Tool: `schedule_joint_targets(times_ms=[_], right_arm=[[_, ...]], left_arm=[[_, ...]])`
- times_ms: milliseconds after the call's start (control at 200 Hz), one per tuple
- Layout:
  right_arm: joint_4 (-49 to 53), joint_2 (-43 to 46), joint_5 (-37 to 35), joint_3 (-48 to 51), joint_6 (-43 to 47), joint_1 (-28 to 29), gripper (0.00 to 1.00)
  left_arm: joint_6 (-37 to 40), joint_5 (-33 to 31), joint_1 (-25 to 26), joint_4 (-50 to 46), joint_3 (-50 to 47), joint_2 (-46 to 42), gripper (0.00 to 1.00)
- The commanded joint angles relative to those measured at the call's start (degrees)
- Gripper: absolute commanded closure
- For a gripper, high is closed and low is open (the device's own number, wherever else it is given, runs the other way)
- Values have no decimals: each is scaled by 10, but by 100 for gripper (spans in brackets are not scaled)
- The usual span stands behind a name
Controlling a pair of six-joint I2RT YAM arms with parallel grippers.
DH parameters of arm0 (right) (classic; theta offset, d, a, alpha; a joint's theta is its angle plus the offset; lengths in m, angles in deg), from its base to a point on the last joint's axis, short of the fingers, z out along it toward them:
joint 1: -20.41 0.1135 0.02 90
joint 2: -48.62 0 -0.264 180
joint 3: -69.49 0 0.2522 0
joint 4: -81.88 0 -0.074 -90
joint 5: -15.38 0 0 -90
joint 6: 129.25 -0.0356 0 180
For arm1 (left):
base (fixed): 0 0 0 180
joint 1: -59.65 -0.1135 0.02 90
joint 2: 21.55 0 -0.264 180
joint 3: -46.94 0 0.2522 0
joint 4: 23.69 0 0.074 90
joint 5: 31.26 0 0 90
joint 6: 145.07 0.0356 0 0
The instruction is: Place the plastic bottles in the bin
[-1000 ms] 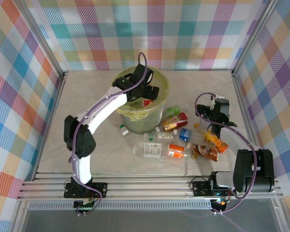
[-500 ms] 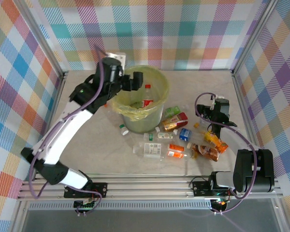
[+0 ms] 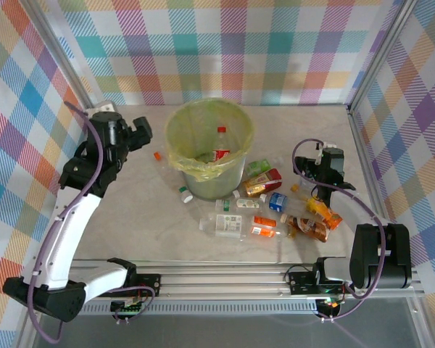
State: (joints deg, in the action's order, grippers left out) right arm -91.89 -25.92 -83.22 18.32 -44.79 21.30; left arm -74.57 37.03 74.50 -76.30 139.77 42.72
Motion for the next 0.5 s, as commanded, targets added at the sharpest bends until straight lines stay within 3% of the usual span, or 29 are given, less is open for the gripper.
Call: schedule_joint_targets(times_ms=[0, 145, 495], right_arm=[[5, -1, -9, -18, -8, 4, 0], [33, 20, -14, -31, -29, 5, 0], [154, 79, -31, -67, -62, 20, 0]], left_arm=[[-66, 75, -49, 3, -58, 5, 0], [-103, 120, -78, 45, -135, 14, 0], [-157, 192, -78, 127, -237, 76, 0]])
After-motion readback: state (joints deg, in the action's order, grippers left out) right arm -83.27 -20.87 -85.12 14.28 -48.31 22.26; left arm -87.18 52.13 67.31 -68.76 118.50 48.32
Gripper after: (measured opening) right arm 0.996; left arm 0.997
